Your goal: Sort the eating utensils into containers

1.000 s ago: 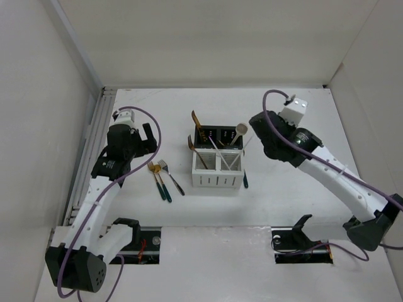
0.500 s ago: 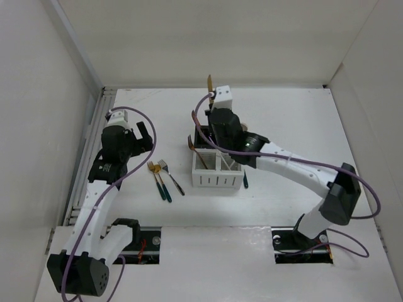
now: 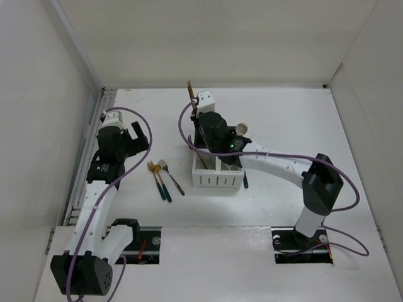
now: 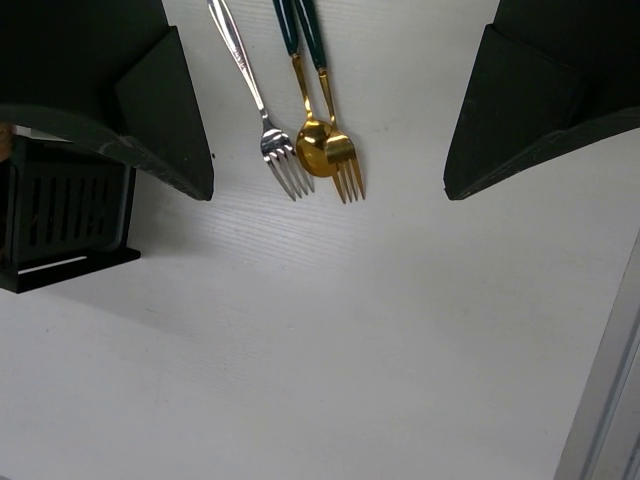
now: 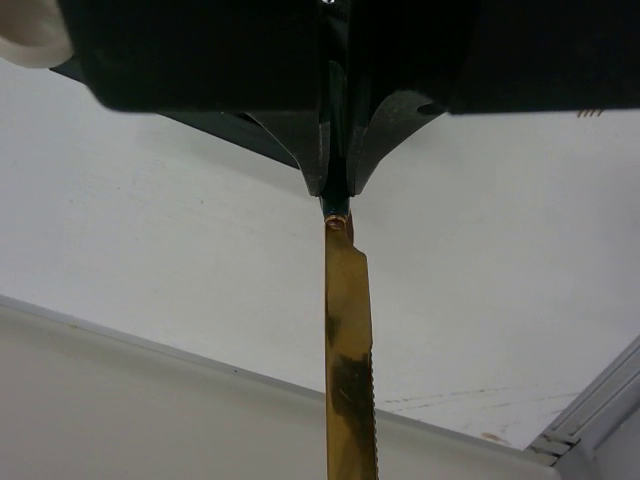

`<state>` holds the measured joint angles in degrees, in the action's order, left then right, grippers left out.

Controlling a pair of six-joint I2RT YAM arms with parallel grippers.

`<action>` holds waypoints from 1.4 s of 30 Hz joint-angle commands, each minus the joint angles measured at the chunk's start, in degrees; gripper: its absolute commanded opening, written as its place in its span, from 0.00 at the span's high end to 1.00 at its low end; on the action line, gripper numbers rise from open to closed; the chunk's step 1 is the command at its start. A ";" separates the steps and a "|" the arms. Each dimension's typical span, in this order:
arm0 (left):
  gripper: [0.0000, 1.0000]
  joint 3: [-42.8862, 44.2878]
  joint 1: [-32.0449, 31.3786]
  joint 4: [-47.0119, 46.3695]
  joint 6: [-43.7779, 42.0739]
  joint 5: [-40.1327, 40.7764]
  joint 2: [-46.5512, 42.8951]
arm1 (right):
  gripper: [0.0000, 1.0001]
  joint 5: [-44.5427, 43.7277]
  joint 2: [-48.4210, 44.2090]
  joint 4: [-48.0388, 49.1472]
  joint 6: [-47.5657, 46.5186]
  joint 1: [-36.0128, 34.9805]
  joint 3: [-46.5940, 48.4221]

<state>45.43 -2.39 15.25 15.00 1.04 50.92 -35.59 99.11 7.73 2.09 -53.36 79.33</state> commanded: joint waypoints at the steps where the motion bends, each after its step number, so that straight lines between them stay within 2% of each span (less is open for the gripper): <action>1: 0.00 -0.25 0.55 -1.36 0.46 -0.42 0.06 | 1.00 3.07 0.82 8.00 0.19 1.06 -1.19; 15: 0.00 -1.31 1.60 -0.83 0.99 -1.03 0.06 | 1.00 2.99 2.58 9.24 2.57 2.21 -7.35; 16: 0.00 -1.31 1.60 -0.83 0.99 -1.04 0.06 | 0.97 2.99 1.80 9.24 2.57 2.21 -7.96; 17: 0.00 -1.83 1.60 -0.83 0.99 -1.04 0.06 | 0.84 2.99 0.83 9.24 3.35 2.21 -8.66; 19: 0.00 -1.84 1.60 -0.83 0.99 -1.04 0.06 | 0.77 3.86 -0.32 9.24 3.36 2.21 -9.19; 20: 0.00 -1.84 1.60 -0.83 0.99 -1.04 0.06 | 0.69 4.91 -0.84 9.24 3.36 2.21 -9.19; 23: 0.00 -1.84 1.60 -0.83 0.99 -1.04 0.06 | 0.67 5.45 -3.22 9.24 3.36 2.21 -10.42; 26: 0.00 -2.36 1.60 -0.83 1.51 -1.57 0.06 | 0.58 3.95 -4.53 9.24 3.36 2.21 -10.95; 27: 0.00 -2.36 1.60 -0.83 1.52 -2.17 0.06 | 0.51 3.95 -4.54 9.24 3.36 2.21 -11.47; 30: 0.01 -2.36 1.60 -0.83 2.92 -2.18 0.06 | 0.50 3.95 -5.85 9.24 3.36 2.21 -11.48; 34: 0.05 -2.36 1.60 -0.22 3.53 -2.71 0.06 | 0.41 2.81 -8.31 9.24 2.84 2.21 -8.06; 38: 0.11 -3.50 1.60 4.78 12.13 -1.39 0.59 | 0.41 -0.70 -11.82 6.35 2.83 1.68 -3.75; 42: 0.20 -5.35 -1.90 10.14 19.17 -0.87 4.44 | 0.40 -5.36 -14.90 -0.24 2.83 0.37 -1.28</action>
<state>41.69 -2.15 20.05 27.27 -0.45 52.93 -36.36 88.73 10.46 4.93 -51.81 74.48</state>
